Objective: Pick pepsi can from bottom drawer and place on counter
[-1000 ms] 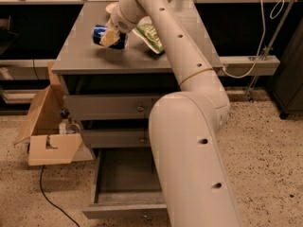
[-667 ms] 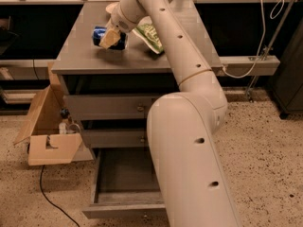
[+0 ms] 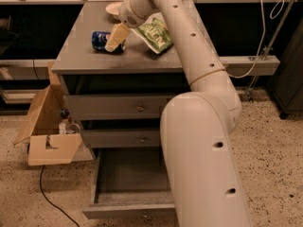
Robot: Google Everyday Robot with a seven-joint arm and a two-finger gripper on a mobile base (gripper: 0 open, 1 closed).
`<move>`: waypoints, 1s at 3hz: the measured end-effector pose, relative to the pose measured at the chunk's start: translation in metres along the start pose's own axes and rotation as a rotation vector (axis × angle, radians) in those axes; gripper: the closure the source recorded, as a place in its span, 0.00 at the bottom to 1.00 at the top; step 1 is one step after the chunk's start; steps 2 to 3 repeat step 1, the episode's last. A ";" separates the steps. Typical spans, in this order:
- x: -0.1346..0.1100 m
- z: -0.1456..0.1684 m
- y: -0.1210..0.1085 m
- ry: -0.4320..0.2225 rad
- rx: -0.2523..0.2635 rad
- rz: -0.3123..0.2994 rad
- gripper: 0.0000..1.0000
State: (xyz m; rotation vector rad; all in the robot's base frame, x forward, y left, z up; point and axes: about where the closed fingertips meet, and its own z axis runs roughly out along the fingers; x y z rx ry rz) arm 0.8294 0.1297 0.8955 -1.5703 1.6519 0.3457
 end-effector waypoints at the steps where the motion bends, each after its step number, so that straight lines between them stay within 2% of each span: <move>1: 0.004 -0.040 -0.009 -0.037 0.075 0.027 0.00; 3: 0.004 -0.040 -0.009 -0.037 0.075 0.027 0.00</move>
Offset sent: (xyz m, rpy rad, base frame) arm 0.0000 0.0000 0.0000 0.0000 0.0000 0.0000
